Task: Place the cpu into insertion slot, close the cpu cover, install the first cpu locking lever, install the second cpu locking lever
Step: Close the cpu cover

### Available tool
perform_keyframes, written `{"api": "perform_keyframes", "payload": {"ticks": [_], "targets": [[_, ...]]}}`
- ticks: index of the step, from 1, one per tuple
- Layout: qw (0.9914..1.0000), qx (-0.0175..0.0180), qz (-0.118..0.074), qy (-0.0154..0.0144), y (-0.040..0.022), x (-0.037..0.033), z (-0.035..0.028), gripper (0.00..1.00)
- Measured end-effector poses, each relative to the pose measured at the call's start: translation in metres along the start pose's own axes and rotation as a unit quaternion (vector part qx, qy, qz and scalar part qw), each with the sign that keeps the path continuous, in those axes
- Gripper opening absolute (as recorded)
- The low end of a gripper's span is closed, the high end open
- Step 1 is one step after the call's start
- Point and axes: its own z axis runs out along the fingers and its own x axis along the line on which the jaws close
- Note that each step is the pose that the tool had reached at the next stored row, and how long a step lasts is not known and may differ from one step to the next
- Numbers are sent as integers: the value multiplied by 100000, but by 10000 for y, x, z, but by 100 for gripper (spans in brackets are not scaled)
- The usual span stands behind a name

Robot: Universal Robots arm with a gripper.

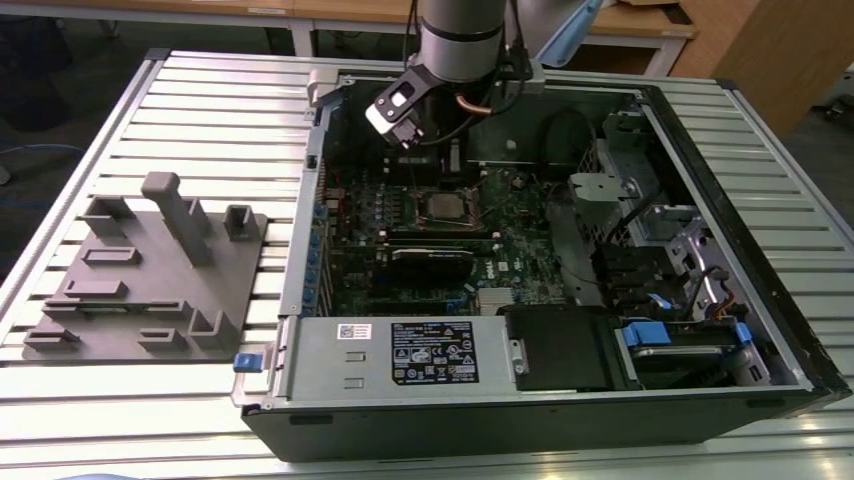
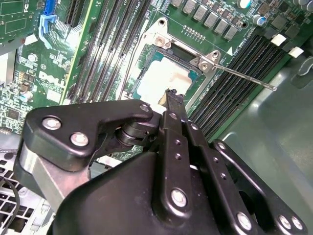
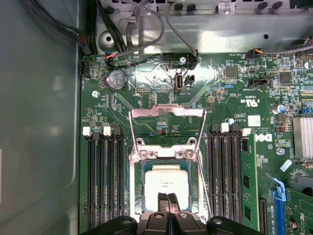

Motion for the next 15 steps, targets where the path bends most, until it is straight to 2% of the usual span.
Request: {"api": "perform_keyframes", "payload": {"ticks": [9,15], "targets": [[100000,3,-1,-6,1,0,-30,10],[100000,1,1,-7,4,1,-75,10]]}}
